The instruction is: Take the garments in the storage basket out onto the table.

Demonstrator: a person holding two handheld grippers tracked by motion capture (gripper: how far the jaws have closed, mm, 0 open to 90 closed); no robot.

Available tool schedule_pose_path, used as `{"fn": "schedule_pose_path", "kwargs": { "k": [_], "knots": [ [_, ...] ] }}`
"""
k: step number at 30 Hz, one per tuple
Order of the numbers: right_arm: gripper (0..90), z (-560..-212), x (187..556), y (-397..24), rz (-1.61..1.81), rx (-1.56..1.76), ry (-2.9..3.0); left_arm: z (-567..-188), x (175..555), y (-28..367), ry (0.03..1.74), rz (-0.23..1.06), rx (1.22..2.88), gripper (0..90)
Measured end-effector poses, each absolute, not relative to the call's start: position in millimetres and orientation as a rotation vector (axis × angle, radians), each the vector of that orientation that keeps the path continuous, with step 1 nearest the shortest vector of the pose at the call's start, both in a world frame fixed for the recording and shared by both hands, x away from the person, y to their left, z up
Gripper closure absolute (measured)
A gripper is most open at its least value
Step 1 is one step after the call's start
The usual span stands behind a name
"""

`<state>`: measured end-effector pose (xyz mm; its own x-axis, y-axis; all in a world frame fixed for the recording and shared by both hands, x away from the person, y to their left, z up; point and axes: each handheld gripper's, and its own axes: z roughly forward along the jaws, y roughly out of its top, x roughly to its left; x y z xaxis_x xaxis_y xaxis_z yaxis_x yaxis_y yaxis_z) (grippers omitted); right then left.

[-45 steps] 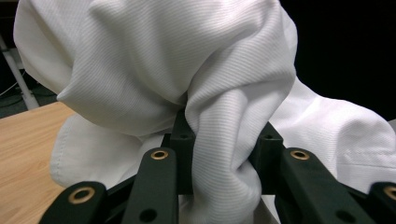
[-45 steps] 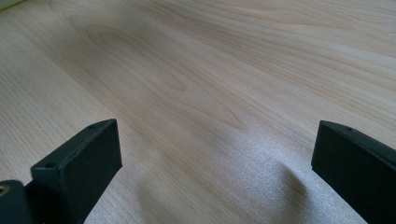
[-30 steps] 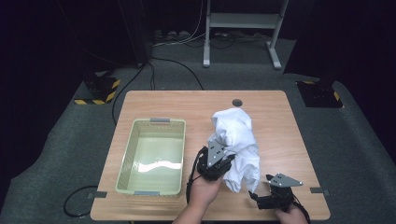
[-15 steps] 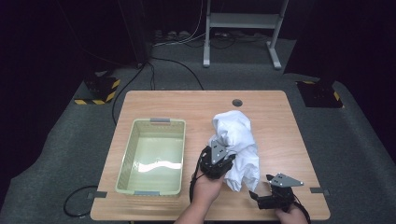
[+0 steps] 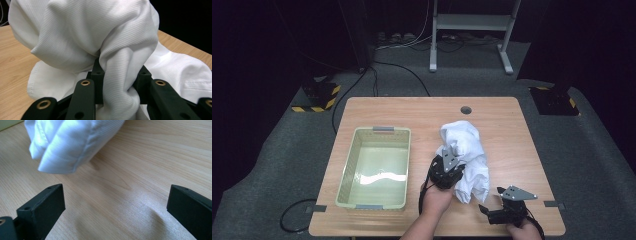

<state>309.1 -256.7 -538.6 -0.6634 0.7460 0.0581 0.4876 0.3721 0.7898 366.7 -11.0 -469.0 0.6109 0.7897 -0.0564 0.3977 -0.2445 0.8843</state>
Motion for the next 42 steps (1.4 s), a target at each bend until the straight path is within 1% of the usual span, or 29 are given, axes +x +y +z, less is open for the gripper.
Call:
{"fn": "schedule_pose_path", "kwargs": {
  "k": [22,42],
  "knots": [
    [1.0,-538.6,308.8,-256.9,1.183,1.083,2.326,-494.3,380.6,-24.0,0.993,0.480,1.897,68.6],
    [1.0,-538.6,309.0,-257.0,1.184,1.082,2.325,-514.5,389.1,-33.6,1.030,0.416,1.974,64.1]
  ]
}}
